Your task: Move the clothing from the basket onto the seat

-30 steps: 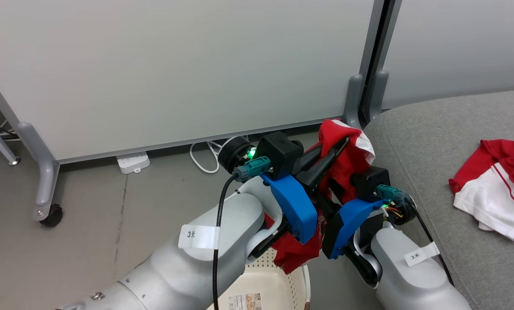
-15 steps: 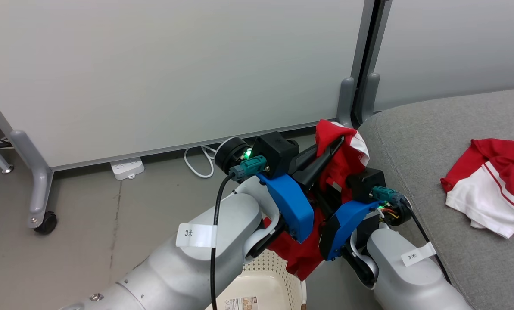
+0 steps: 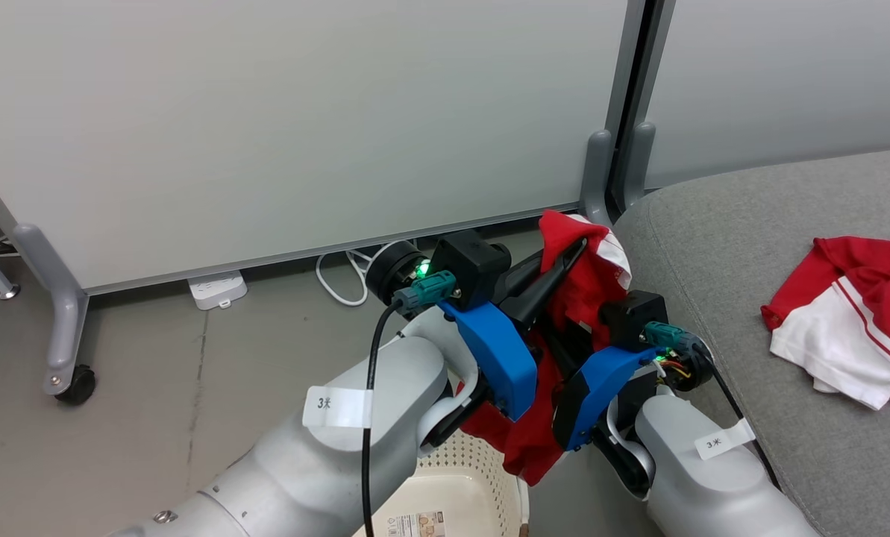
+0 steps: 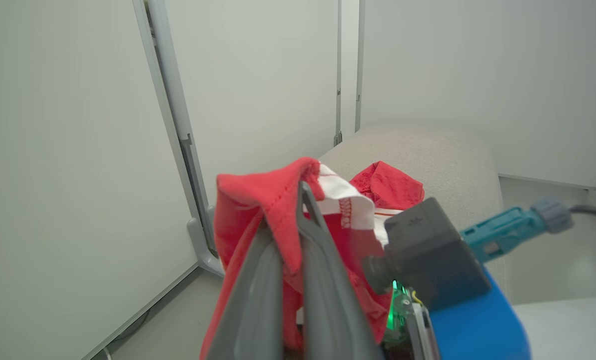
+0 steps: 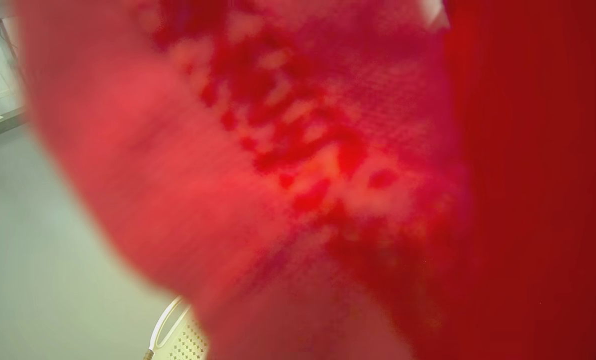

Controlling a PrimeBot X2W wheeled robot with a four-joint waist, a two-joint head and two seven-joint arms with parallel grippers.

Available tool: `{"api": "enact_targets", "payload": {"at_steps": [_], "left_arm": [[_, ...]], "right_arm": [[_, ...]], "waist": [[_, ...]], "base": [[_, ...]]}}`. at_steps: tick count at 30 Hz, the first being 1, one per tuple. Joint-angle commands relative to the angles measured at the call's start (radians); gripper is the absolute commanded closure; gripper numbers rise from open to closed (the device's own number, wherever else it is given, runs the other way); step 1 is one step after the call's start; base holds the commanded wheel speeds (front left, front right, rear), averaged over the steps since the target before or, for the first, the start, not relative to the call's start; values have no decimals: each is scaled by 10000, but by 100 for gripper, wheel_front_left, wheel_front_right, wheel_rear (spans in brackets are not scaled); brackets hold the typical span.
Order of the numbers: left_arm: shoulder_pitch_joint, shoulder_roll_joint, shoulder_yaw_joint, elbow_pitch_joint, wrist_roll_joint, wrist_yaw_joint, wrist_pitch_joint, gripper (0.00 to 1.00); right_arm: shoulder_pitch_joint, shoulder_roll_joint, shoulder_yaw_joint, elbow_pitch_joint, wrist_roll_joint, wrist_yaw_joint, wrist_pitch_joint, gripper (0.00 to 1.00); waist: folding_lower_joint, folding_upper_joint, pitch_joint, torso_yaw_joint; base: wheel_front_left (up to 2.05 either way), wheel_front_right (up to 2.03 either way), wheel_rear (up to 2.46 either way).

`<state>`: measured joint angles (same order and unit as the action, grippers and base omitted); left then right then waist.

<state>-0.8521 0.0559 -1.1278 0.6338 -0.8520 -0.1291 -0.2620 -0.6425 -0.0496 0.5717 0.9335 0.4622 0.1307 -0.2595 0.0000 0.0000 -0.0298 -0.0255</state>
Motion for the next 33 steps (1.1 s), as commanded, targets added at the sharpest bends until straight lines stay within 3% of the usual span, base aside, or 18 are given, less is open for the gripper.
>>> {"api": "enact_targets", "payload": {"at_steps": [1, 6, 7, 8, 25, 33], "left_arm": [[78, 35, 46, 24, 3, -20, -43, 100], [58, 46, 43, 73, 12, -20, -43, 100], [56, 46, 51, 86, 16, -20, -43, 60], [54, 48, 57, 99, 34, -20, -43, 1], [347, 162, 395, 185, 280, -20, -36, 0], [1379, 512, 1642, -621, 1352, -20, -34, 0]], "right_arm": [[-171, -15, 8, 41, 52, 1, -60, 100], [-189, -15, 0, 80, 35, 1, -72, 100], [-198, -15, 1, 82, 43, 1, -72, 100], [-210, -15, -3, 71, 47, 1, -73, 100], [-112, -15, -200, -80, -112, 1, -74, 100], [-106, -15, -483, -198, -361, 1, -72, 100]], "waist": [[0, 0, 7, -6], [0, 0, 23, -24], [0, 0, 26, -27], [0, 0, 31, -32], [0, 0, 66, 0], [0, 0, 97, 46]], "base": [[0, 0, 0], [0, 0, 0], [0, 0, 0], [0, 0, 0], [0, 0, 0], [0, 0, 0]]}}
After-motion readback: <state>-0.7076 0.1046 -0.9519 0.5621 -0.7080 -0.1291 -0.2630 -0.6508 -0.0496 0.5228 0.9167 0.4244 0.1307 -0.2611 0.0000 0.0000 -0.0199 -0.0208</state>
